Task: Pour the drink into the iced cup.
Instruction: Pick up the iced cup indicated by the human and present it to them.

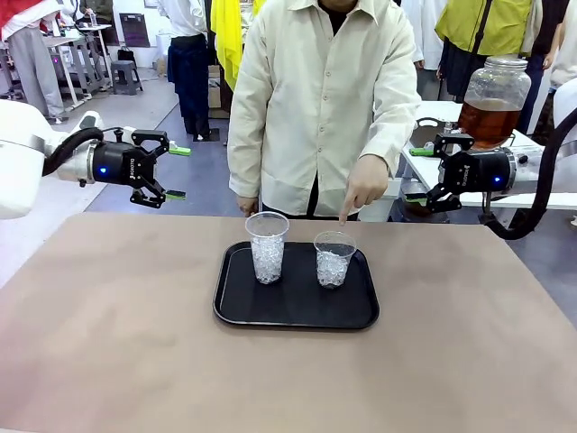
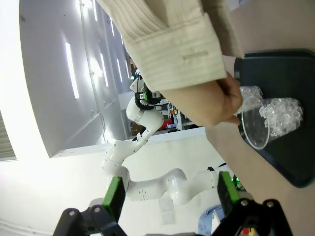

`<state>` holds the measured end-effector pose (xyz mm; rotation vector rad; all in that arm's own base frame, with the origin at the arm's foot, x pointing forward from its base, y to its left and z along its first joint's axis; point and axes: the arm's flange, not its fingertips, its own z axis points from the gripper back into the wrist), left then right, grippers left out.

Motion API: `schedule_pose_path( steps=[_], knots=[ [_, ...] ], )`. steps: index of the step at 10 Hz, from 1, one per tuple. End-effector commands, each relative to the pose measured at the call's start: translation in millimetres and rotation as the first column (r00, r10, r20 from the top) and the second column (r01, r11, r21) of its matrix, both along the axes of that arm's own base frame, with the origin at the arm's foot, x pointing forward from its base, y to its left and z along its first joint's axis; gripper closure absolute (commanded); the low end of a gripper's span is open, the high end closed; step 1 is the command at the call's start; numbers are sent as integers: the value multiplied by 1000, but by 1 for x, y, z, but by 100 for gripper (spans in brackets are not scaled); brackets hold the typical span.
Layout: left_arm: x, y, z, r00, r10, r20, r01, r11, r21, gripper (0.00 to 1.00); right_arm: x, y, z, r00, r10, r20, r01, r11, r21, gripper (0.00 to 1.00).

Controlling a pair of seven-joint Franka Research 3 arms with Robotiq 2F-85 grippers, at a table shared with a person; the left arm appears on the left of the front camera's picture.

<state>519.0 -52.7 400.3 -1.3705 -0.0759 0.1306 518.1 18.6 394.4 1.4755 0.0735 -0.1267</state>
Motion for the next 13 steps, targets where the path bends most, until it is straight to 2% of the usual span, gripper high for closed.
schedule_pose_path(
  steps=[1,6,7,8,10,12,13],
  knots=[
    [-1,0,2,1000,6,-10,-6,1000,0,0,-1,0,1,1000,-6,2,6,1000,-2,0],
    [-1,0,2,1000,6,-10,-6,1000,0,0,0,0,0,1000,0,0,0,1000,0,0],
    [-1,0,2,1000,6,-10,-6,1000,0,0,-7,2,0,989,7,150,-4,1000,-22,0],
    [-1,0,2,1000,6,-10,-6,1000,0,0,-15,3,-5,956,27,292,-9,998,-63,0],
    [-1,0,2,1000,6,-10,-6,1000,0,0,-25,3,-13,863,31,504,-9,999,-47,0],
    [-1,0,2,1000,6,-10,-6,1000,0,0,-30,8,-22,751,23,660,43,996,-83,0],
    [-1,0,2,1000,6,-10,-6,1000,0,0,-32,9,-25,713,35,700,43,995,-93,0]
  ],
)
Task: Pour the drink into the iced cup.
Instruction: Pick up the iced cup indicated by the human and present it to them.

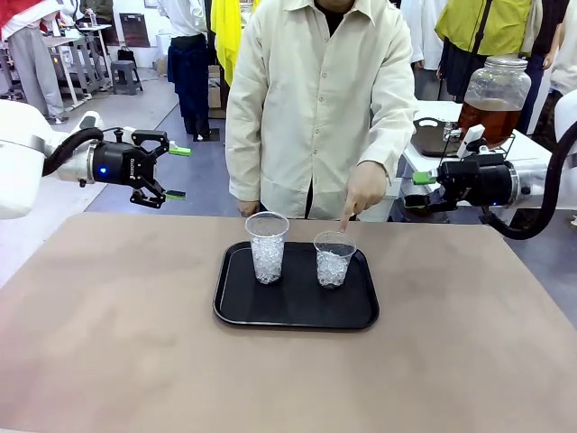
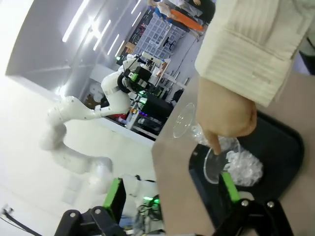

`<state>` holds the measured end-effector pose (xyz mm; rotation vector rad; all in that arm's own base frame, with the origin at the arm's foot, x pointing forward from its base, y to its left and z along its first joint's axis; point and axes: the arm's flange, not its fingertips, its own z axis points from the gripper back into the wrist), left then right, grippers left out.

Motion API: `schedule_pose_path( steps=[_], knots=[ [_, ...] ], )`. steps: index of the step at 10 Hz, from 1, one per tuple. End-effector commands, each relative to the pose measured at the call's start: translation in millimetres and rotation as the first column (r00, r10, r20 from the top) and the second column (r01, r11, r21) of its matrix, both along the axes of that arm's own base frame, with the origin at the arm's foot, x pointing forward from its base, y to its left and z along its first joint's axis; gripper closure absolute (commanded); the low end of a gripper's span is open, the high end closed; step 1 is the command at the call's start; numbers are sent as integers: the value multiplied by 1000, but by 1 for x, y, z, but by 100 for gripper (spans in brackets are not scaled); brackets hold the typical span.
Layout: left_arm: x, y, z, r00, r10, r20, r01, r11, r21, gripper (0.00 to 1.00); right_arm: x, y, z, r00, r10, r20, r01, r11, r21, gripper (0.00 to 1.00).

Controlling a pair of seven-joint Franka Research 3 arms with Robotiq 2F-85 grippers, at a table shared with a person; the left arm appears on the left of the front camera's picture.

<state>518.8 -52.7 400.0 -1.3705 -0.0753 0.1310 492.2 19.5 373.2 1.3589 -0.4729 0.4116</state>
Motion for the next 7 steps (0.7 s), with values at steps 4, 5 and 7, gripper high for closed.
schedule_pose_path(
  steps=[4,5,7],
  knots=[
    [-1,0,2,1000,6,-9,-6,1000,0,0,-2,1,-4,999,3,42,-2,1000,-10,0],
    [-1,0,2,1000,6,-9,-6,1000,0,0,-2,1,-4,999,3,42,-2,1000,-10,0],
    [-1,0,2,1000,6,-9,-6,1000,0,0,-2,6,-10,985,1,170,5,999,-33,0]
  ],
)
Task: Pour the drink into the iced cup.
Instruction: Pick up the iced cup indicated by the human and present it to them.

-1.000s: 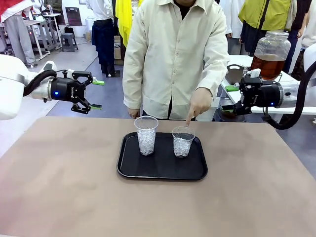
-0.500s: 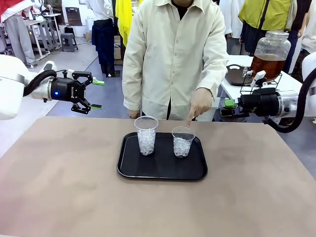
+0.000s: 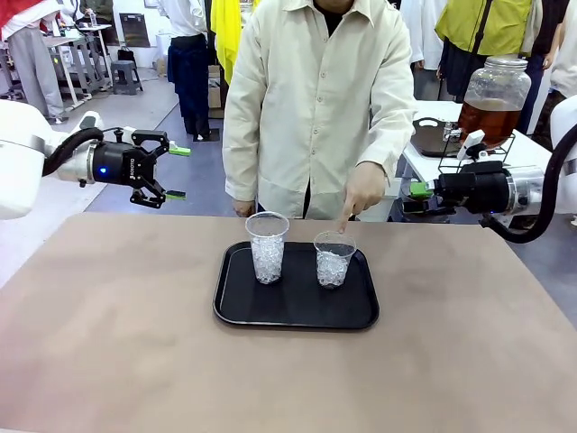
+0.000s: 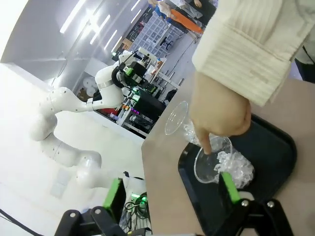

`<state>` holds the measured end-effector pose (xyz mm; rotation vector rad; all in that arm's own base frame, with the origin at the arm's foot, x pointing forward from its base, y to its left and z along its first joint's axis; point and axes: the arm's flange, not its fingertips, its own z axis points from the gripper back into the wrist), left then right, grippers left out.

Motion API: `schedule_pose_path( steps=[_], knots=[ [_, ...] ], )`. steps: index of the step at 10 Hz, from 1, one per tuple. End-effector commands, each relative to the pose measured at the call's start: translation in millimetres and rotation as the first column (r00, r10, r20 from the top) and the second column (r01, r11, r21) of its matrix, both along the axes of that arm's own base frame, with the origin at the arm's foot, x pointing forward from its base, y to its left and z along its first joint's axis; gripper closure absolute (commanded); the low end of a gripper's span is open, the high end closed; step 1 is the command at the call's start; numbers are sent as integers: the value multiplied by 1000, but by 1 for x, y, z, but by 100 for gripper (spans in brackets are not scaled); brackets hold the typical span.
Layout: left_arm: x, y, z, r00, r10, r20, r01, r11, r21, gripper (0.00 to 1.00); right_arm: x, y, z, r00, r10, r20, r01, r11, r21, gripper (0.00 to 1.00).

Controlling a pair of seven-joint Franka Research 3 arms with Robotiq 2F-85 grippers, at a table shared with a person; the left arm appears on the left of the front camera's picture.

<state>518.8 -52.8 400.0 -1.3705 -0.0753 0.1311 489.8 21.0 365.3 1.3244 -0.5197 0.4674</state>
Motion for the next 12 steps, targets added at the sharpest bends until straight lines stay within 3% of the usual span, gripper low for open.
schedule_pose_path(
  steps=[1,2,5,8,9,12],
  knots=[
    [-1,0,2,1000,6,-9,-6,1000,0,0,1,8,-12,981,-17,193,23,999,-33,0],
    [-1,0,2,1000,6,-9,-6,1000,0,0,1,9,-22,957,-2,290,11,999,-31,0],
    [-1,0,2,1000,6,-9,-6,1000,0,0,-7,17,-52,828,60,557,-47,998,-38,0],
    [-1,0,2,1000,6,-9,-6,1000,0,0,-7,17,-70,785,149,601,-157,987,-39,0],
    [-1,0,2,1000,6,-9,-6,1000,0,0,-8,14,-74,810,110,577,-113,993,-30,0],
    [-1,0,2,1000,6,-9,-6,1000,0,0,-10,18,-67,802,128,584,-120,991,-53,0]
  ],
)
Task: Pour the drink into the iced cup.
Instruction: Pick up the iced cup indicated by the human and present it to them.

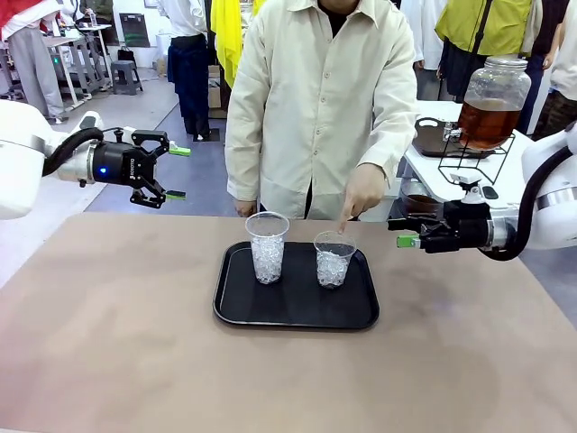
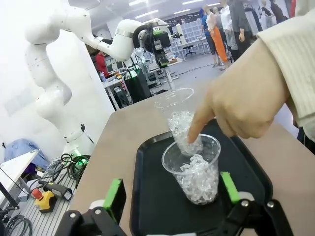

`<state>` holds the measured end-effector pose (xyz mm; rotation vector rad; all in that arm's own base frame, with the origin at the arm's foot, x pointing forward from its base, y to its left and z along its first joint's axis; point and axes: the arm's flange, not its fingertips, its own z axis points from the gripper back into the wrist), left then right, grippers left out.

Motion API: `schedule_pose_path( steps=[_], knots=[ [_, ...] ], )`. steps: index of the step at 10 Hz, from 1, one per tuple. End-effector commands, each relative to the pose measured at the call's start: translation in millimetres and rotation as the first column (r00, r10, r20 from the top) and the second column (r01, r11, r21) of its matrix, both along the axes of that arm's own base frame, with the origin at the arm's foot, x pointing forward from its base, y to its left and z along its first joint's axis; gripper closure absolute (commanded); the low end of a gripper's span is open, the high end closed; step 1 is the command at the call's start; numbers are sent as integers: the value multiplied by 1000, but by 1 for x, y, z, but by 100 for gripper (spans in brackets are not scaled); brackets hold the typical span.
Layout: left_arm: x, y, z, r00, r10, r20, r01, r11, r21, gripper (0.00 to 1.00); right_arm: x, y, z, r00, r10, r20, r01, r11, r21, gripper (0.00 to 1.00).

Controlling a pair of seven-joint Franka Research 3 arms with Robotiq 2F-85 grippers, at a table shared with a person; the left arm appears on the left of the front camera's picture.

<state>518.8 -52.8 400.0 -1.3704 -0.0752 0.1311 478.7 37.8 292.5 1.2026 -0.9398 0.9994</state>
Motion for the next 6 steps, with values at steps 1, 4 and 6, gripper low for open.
schedule_pose_path(
  steps=[1,4,6],
  knots=[
    [-1,0,2,1000,6,-9,-6,1000,0,0,1,1,6,1000,-2,9,2,1000,-8,0],
    [-1,0,2,1000,6,-9,-6,1000,0,0,6,17,-17,994,-17,110,22,999,-48,0],
    [-1,0,2,1000,6,-9,-6,1000,0,0,12,29,-29,989,-12,151,22,998,-65,0]
  ],
)
